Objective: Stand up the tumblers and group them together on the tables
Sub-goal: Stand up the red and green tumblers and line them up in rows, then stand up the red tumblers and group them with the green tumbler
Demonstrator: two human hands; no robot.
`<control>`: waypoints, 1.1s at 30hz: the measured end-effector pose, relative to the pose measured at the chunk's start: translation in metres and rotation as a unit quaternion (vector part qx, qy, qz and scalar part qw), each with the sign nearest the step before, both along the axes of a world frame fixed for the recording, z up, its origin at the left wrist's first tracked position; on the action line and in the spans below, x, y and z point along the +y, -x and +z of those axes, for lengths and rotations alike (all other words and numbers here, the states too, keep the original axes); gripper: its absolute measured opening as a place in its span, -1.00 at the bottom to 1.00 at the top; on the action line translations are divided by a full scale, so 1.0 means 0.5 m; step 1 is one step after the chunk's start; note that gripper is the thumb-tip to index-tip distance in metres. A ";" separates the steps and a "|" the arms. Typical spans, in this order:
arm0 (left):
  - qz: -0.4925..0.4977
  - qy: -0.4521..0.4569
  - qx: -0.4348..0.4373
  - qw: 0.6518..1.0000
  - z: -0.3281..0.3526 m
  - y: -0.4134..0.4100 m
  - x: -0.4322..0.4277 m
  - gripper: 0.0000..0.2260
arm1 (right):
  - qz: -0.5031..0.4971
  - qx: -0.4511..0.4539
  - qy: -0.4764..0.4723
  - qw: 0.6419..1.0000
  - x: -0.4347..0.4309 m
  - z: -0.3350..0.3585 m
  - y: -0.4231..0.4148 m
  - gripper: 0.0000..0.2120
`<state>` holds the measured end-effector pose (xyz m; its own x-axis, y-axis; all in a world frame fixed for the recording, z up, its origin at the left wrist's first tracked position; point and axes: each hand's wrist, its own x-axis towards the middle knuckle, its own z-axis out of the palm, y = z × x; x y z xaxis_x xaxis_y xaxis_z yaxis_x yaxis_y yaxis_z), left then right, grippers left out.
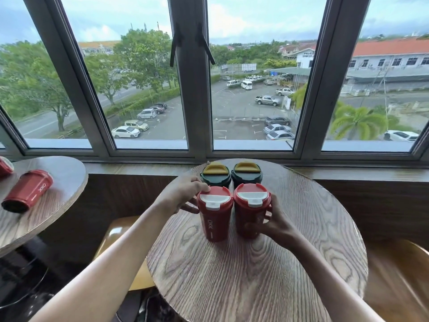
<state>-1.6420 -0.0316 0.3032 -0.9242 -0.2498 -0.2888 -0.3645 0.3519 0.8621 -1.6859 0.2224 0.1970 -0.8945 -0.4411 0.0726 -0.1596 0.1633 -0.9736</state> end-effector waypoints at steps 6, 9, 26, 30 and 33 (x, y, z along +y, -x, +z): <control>0.022 0.058 0.043 0.997 -0.014 -0.002 -0.008 -0.73 | 0.068 -0.012 -0.074 0.995 0.029 0.045 -0.007 -0.08; 0.062 0.106 0.102 0.987 -0.013 -0.003 -0.009 -0.78 | 0.050 -0.011 -0.062 0.997 0.058 0.087 -0.001 -0.19; 0.115 0.246 0.178 0.946 0.063 -0.104 -0.072 -0.89 | 0.010 0.233 -0.053 0.971 -0.173 0.296 -0.006 -0.82; 0.158 0.279 0.167 0.932 0.084 -0.198 -0.162 -0.87 | 0.067 0.226 -0.044 0.971 -0.321 0.314 -0.064 -0.82; 0.212 0.284 0.153 0.923 0.091 -0.287 -0.258 -0.88 | 0.117 0.206 -0.033 0.971 -0.446 0.311 -0.131 -0.82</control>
